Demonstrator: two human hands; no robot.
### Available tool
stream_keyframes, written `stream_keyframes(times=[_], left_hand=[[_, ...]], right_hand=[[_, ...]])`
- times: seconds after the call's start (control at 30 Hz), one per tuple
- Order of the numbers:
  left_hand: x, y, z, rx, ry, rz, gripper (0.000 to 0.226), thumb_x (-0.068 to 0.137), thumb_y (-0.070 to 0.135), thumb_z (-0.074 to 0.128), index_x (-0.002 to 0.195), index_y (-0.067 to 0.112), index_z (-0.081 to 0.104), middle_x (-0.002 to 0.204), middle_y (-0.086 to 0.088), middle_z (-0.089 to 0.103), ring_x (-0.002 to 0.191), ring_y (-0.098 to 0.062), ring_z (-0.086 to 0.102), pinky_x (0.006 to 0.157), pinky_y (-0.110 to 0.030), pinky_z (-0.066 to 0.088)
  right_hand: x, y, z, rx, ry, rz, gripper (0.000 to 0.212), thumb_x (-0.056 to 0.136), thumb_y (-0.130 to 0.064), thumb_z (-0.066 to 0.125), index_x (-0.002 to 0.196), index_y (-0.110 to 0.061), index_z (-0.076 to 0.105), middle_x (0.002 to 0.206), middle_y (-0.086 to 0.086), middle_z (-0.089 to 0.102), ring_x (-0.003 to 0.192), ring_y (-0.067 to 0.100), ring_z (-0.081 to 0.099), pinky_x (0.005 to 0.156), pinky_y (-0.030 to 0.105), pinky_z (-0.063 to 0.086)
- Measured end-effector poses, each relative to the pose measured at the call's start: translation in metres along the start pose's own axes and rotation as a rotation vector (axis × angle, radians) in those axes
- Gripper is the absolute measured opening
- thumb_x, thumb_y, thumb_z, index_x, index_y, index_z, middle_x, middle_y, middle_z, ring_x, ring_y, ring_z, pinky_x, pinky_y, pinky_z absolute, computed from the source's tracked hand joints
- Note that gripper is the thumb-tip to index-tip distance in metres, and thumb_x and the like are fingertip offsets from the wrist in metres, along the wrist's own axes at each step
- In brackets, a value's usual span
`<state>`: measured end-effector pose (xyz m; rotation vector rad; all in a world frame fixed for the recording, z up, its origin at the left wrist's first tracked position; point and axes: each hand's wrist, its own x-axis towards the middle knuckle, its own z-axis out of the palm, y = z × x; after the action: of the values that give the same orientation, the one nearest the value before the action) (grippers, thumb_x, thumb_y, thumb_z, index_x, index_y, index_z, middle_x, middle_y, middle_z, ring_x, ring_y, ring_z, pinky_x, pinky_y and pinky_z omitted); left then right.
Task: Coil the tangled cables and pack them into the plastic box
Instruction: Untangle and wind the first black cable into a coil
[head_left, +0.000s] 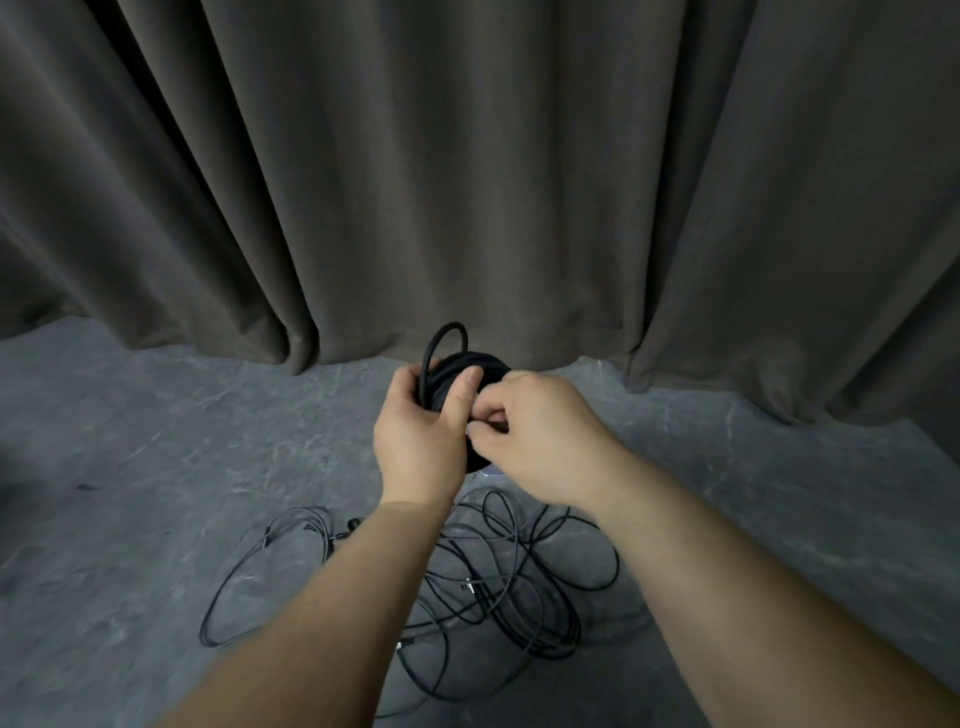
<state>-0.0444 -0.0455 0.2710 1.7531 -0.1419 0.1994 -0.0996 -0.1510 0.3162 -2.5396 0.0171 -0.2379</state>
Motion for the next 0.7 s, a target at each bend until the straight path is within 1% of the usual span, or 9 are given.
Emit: stream_keyframes(times=[0.1,0.17,0.27,0.37,0.43,0.47,0.5,0.6,0.7], left_hand=[[0.002,0.002,-0.004,-0.003,0.009,-0.003,0.02,0.084,0.037,0.07,0.097,0.026,0.059,0.089,0.016,0.065,0.086,0.006,0.061,0.076,-0.013,0.044],[0.006,0.004,-0.008,-0.049,0.049,0.006,0.025,0.084,0.033,0.07,0.103,0.021,0.059,0.094,0.013,0.066,0.089,0.005,0.062,0.077,-0.009,0.044],[0.012,0.008,-0.012,-0.089,0.089,0.041,0.031,0.087,0.028,0.069,0.113,0.016,0.058,0.101,0.006,0.067,0.094,-0.002,0.063,0.082,-0.009,0.045],[0.01,0.012,-0.015,-0.038,0.012,0.073,0.011,0.088,0.027,0.069,0.095,0.023,0.063,0.089,0.012,0.067,0.082,0.007,0.061,0.076,-0.006,0.043],[0.009,0.013,-0.016,-0.03,-0.056,0.073,0.012,0.086,0.027,0.07,0.087,0.029,0.058,0.084,0.014,0.066,0.077,0.01,0.06,0.073,-0.005,0.043],[0.009,0.012,-0.016,-0.03,-0.085,0.066,0.014,0.085,0.028,0.071,0.086,0.03,0.057,0.084,0.013,0.065,0.076,0.01,0.06,0.072,-0.006,0.042],[0.008,0.012,-0.016,-0.032,-0.113,0.058,0.016,0.084,0.028,0.072,0.086,0.029,0.056,0.085,0.013,0.065,0.075,0.01,0.06,0.073,-0.006,0.042],[0.003,0.014,-0.011,-0.044,-0.216,0.059,0.023,0.081,0.024,0.074,0.089,0.026,0.052,0.087,0.01,0.065,0.075,0.01,0.06,0.073,-0.007,0.043],[-0.002,0.018,-0.007,-0.072,-0.339,0.073,0.029,0.08,0.022,0.074,0.096,0.02,0.05,0.088,0.005,0.066,0.075,0.008,0.063,0.071,-0.008,0.046]], right_hand=[[0.001,0.013,-0.021,0.116,-0.117,0.004,0.015,0.084,-0.021,0.065,0.073,-0.014,0.073,0.068,0.003,0.068,0.064,0.015,0.061,0.063,0.034,0.051],[0.0,0.025,-0.032,0.243,-0.19,0.052,0.013,0.082,-0.021,0.071,0.071,-0.016,0.075,0.068,0.003,0.069,0.058,0.011,0.055,0.06,0.031,0.047],[-0.001,0.04,-0.037,0.271,-0.266,0.106,0.013,0.081,-0.023,0.074,0.069,-0.018,0.075,0.067,0.008,0.069,0.059,0.012,0.052,0.06,0.029,0.043],[-0.001,0.05,-0.039,0.26,-0.196,0.154,0.015,0.082,-0.027,0.073,0.067,-0.022,0.073,0.061,0.002,0.066,0.056,0.008,0.054,0.059,0.026,0.044],[0.001,0.052,-0.037,0.278,0.06,0.166,0.007,0.082,-0.028,0.072,0.076,-0.025,0.072,0.076,-0.006,0.071,0.066,0.004,0.06,0.068,0.025,0.049],[0.001,0.048,-0.036,0.334,0.156,0.137,0.004,0.083,-0.025,0.071,0.086,-0.028,0.07,0.09,-0.009,0.07,0.079,0.0,0.063,0.076,0.022,0.05],[0.002,0.044,-0.035,0.396,0.191,0.092,0.018,0.085,-0.02,0.069,0.099,-0.031,0.067,0.106,-0.011,0.066,0.094,-0.002,0.061,0.085,0.022,0.05],[0.0,0.035,-0.029,0.417,0.037,-0.029,0.057,0.085,-0.014,0.062,0.134,-0.041,0.048,0.133,-0.019,0.048,0.122,-0.003,0.047,0.1,0.02,0.041],[0.0,0.035,-0.019,0.251,-0.034,-0.08,0.068,0.084,-0.015,0.064,0.143,-0.039,0.039,0.138,-0.019,0.046,0.126,-0.002,0.044,0.104,0.016,0.035]])
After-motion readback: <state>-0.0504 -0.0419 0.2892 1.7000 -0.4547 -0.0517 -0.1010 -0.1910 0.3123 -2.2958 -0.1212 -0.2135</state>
